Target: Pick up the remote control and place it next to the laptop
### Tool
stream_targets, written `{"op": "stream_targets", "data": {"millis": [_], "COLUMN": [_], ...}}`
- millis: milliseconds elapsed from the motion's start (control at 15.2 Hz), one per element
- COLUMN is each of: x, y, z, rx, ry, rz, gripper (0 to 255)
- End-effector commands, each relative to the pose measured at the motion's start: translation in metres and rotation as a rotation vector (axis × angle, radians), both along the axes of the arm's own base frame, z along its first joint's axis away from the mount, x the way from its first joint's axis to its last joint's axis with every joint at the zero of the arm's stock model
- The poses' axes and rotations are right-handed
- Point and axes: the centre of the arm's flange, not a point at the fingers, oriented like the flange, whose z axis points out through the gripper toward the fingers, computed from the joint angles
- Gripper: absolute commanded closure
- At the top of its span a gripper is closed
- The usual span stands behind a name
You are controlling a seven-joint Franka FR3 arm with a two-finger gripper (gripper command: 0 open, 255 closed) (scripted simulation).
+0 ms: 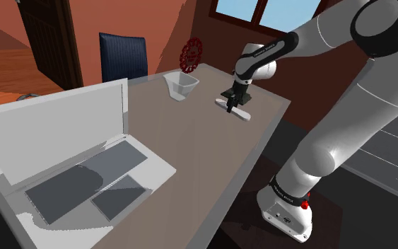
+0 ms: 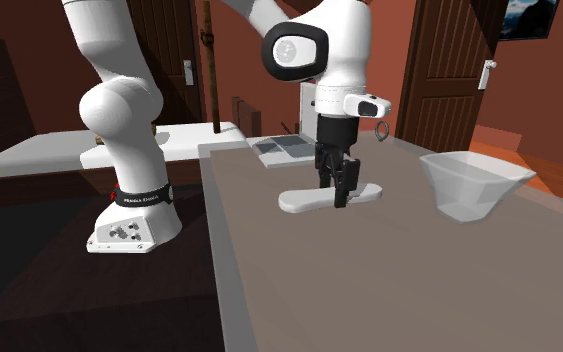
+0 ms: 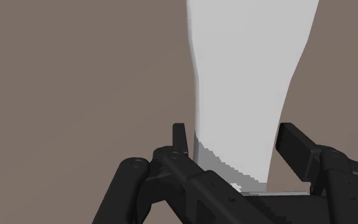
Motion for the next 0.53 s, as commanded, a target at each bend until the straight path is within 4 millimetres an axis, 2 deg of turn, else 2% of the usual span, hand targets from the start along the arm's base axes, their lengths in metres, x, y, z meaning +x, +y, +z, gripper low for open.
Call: {"op": "stream_targets", "data": {"millis": [0, 462], "x": [0.0, 0.0], "y": [0.0, 0.0], "z": [0.011, 0.048], "rx": [0.0, 0.0], "ry": [0.0, 0.0], "rz": [0.0, 0.0], "gripper": [255, 255]}}
